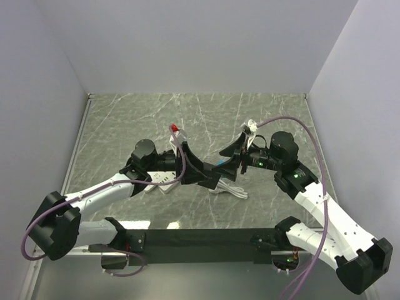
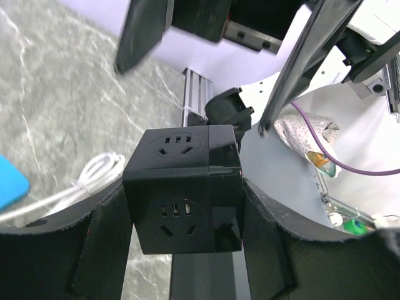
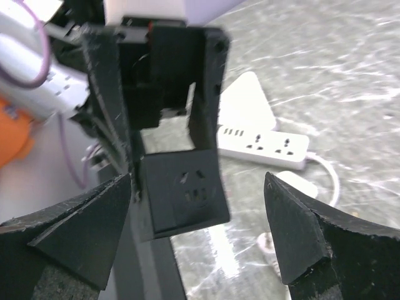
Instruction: Insert the plug
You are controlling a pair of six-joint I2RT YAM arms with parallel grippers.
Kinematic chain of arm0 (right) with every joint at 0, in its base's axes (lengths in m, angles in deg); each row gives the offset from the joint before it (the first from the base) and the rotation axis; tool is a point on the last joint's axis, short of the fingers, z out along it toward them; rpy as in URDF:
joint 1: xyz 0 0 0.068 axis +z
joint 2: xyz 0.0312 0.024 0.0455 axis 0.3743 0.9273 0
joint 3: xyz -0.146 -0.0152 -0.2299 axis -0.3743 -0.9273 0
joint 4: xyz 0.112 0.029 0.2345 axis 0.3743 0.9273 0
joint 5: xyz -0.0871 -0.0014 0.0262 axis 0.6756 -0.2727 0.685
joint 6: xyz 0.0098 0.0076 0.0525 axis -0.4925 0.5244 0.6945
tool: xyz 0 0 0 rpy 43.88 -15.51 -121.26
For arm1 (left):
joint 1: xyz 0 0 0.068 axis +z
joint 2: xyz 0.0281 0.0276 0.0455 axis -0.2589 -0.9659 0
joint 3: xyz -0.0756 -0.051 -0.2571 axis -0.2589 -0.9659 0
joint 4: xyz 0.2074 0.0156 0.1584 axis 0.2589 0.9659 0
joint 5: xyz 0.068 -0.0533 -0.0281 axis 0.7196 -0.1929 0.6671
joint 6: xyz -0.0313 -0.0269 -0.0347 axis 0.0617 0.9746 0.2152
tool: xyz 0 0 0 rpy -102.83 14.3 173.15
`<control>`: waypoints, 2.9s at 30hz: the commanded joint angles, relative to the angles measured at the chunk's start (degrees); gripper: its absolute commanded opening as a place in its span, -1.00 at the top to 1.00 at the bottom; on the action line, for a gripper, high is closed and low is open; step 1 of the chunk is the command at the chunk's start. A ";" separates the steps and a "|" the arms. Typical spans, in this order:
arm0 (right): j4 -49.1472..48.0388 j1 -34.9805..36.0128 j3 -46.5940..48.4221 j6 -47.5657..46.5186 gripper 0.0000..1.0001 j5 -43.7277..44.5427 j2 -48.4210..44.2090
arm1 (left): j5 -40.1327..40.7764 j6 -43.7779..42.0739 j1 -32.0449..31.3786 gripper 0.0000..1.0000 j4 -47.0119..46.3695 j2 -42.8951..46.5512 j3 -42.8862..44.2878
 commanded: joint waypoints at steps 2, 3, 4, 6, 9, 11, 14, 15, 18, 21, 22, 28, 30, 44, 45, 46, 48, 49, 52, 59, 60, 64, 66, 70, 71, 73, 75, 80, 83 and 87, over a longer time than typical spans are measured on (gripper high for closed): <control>-1.84 -0.17 -0.25 -1.51 -0.86 7.76 -1.52 | 0.28 1.42 0.01 0.99 -2.63 1.48 -0.15; -2.36 -0.25 -0.60 -1.86 -0.87 8.47 -2.57 | 0.98 1.07 0.01 0.99 -1.06 1.40 0.02; -2.54 -0.08 -1.04 -2.29 -0.88 9.08 -3.36 | 1.69 0.63 0.09 0.99 -0.09 1.31 0.37; -2.37 1.75 -2.36 -4.57 -0.89 12.66 -5.55 | 1.87 1.06 0.71 0.99 1.41 -0.26 1.86; -1.92 8.85 -3.85 -8.17 -0.89 19.70 -8.36 | 1.43 3.43 1.24 0.99 1.77 -3.25 3.71; -0.70 12.56 -4.12 -9.76 -0.89 25.51 -9.25 | 1.52 4.66 1.33 0.99 2.03 -4.57 4.41; 1.15 18.01 -3.59 -11.35 -0.89 31.05 -9.17 | 1.60 5.02 1.50 0.99 3.96 -5.28 5.56; 1.50 19.25 -3.51 -13.79 -0.89 32.02 -8.56 | 1.60 4.93 1.59 0.99 4.57 -5.54 5.82; 3.08 25.57 -2.37 -16.09 -0.88 39.30 -5.85 | 1.78 5.37 2.47 0.99 5.63 -5.63 6.09; 4.75 30.94 -1.05 -18.20 -0.87 48.62 -2.42 | 1.69 5.37 2.82 0.99 6.86 -5.02 5.83; 4.76 31.73 -0.70 -18.56 -0.87 49.86 -1.62 | 1.95 4.76 2.82 0.99 7.39 -4.84 5.91; 3.10 37.09 -0.43 -21.28 -0.86 61.61 0.68 | 2.13 3.97 2.91 0.99 8.97 -3.35 5.65; 2.21 38.93 -1.30 -22.42 -0.86 64.19 -0.20 | 2.39 3.35 2.91 0.99 9.67 -2.82 5.47; 2.38 42.37 -2.01 -24.19 -0.87 66.85 -0.39 | 2.66 1.33 3.08 0.99 11.43 -2.38 5.21; 2.91 42.46 -1.58 -24.10 -0.87 66.14 -0.21 | 2.75 1.07 3.17 0.99 11.61 -2.38 5.30; 3.35 42.55 -1.31 -24.01 -0.87 65.43 0.06 | 2.66 0.98 3.08 0.99 11.70 -2.38 5.30; 4.49 42.99 -1.04 -23.83 -0.88 66.38 0.85 | 2.66 0.63 3.08 0.99 12.05 -2.20 5.30; 4.49 43.16 -1.04 -23.75 -0.89 66.83 1.03 | 2.66 0.45 3.08 0.99 12.40 -1.77 5.30; 4.23 43.43 -1.57 -23.83 -0.89 68.15 1.29 | 2.66 -0.43 3.08 0.99 13.10 -0.89 4.95; 4.49 43.43 -1.40 -24.10 -0.89 68.68 2.87 | 0.90 -0.43 3.08 0.99 12.14 -0.09 4.51; 4.93 43.52 -1.31 -24.01 -0.89 68.77 3.22 | 0.47 -0.61 3.08 0.99 12.23 -0.01 4.59; 5.20 43.43 -0.96 -24.18 -0.88 68.94 4.19 | -0.50 -1.05 3.08 0.99 12.14 0.87 4.07; 5.20 43.34 -0.87 -24.18 -0.86 68.06 4.19 | -0.94 -0.87 3.08 0.99 11.70 0.96 3.89; 4.50 43.34 -1.04 -24.27 -0.70 68.59 4.19 | -2.70 -0.52 2.65 0.99 9.77 0.96 3.36; 4.23 43.34 -1.04 -24.45 -0.64 68.42 4.19 | -3.22 -0.52 2.56 0.99 9.77 0.79 3.36; 2.92 43.34 -1.22 -24.62 -0.46 67.19 4.10 | -3.23 -1.22 2.12 0.99 10.38 0.26 3.63; 1.51 43.34 -1.31 -24.89 -0.39 66.75 4.28 | -3.84 -1.13 1.94 0.99 9.94 0.00 3.54; 0.89 43.34 -0.96 -25.15 -0.30 66.31 5.60 | -3.93 -1.40 1.33 0.99 9.68 0.43 3.54; 0.19 43.25 -0.96 -25.33 -0.32 66.13 5.86 | -4.28 -1.49 0.89 0.99 9.42 0.26 3.54; -0.60 43.25 -0.52 -25.59 -0.33 65.96 6.30 | -4.29 -1.57 0.54 0.99 9.41 0.34 3.63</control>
